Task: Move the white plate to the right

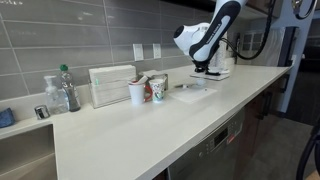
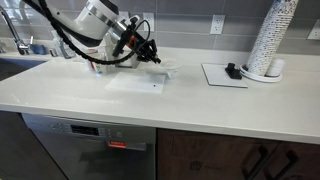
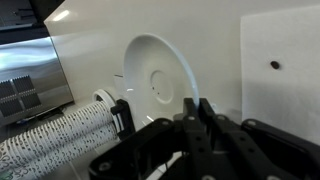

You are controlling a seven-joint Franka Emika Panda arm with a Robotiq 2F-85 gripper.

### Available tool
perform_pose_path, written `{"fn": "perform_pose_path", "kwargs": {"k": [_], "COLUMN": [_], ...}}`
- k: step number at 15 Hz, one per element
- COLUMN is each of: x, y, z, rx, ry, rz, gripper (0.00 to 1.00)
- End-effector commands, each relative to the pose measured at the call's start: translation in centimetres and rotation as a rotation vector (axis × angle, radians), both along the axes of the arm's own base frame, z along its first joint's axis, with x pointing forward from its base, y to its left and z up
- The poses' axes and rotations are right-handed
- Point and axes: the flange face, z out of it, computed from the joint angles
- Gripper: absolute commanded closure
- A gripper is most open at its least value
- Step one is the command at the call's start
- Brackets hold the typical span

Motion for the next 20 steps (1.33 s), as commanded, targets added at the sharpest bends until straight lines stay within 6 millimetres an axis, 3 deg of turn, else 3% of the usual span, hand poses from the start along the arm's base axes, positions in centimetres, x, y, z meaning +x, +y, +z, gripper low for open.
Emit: {"fn": "perform_pose_path", "kwargs": {"k": [1,10,20], "x": [0.5,1.9,2.1], "y": [-0.6,-7.6,-10.9], "z": [0.1,-1.0,-4.7], "rx": [-0.011,0.014,-0.01], "ry": [0.0,0.031,0.156], "rz": [-0.01,0.038,0.333], "gripper": [0.98,0.98,0.98]}}
